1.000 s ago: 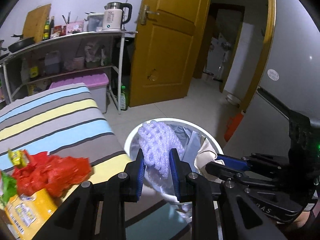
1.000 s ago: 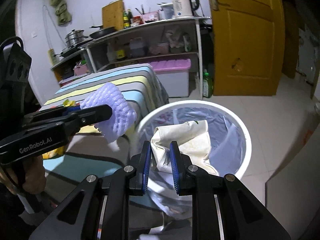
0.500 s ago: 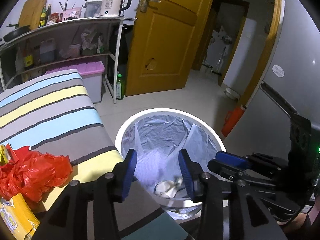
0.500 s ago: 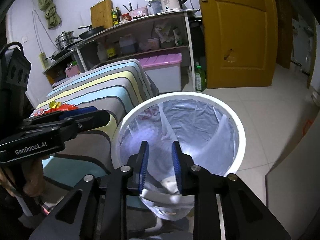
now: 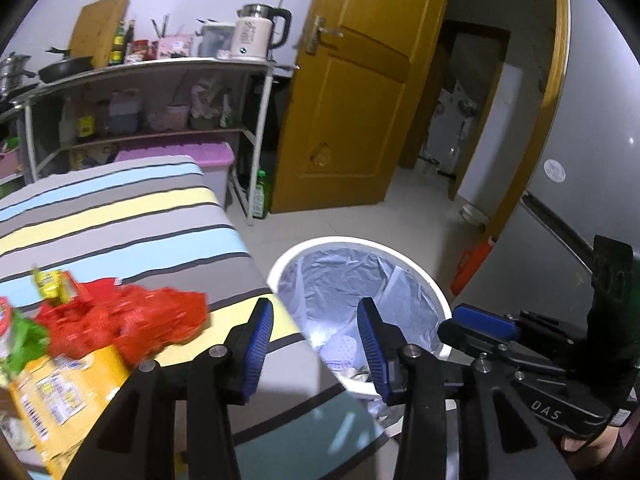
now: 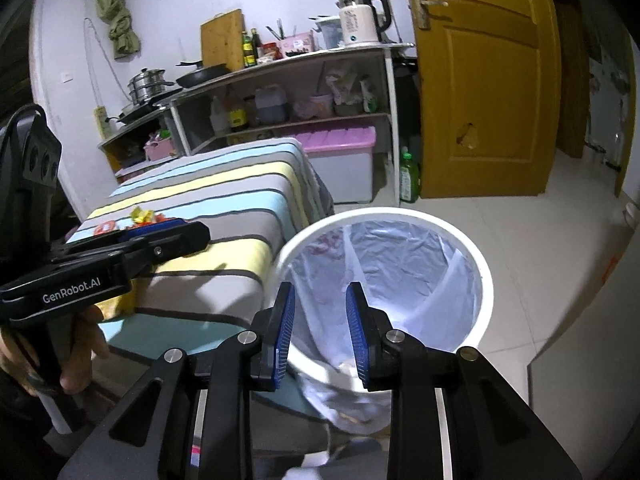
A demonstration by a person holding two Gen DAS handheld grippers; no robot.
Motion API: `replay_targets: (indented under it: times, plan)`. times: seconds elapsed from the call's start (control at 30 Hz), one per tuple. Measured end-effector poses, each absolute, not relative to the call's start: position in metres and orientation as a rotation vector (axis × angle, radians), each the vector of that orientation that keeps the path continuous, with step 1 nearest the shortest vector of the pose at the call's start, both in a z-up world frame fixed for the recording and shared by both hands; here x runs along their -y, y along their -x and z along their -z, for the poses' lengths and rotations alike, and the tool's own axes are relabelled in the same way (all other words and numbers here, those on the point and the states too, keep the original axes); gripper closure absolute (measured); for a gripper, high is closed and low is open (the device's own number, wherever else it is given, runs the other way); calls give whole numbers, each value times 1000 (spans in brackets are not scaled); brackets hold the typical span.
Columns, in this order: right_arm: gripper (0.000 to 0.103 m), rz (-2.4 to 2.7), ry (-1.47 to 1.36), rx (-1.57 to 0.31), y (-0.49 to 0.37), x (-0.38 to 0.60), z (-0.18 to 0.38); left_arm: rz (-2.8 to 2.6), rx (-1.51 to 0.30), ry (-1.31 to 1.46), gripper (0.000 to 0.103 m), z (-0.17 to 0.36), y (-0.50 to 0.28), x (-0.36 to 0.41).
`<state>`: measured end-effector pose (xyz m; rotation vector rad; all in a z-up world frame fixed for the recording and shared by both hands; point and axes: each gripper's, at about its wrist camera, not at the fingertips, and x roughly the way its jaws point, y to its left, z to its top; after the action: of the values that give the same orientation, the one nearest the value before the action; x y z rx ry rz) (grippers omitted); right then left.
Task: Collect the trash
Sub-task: 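Move both tools back over the table toward the yellow wrappers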
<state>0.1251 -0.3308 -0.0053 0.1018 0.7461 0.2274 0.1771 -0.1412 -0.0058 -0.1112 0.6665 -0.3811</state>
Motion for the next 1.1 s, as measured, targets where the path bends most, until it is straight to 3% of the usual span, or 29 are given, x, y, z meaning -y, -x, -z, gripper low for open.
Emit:
replay_targets:
  times: [0.23,0.37,0.9,1.1]
  plan:
    - [75,-316,-112,-733,-115,300,-6,301,-635,105,60,-5,-142,109]
    - [64,-381,-95,-726,-110,276,-11,254,-612,99,60,-10,-125,89]
    - [64,-550,-29,-746,-107,205,-10,86,-555,107,60,-20,-71,12]
    - [56,-602,-29,-765,-110,187,-5,-2,-542,110,60,-18,-56,-15]
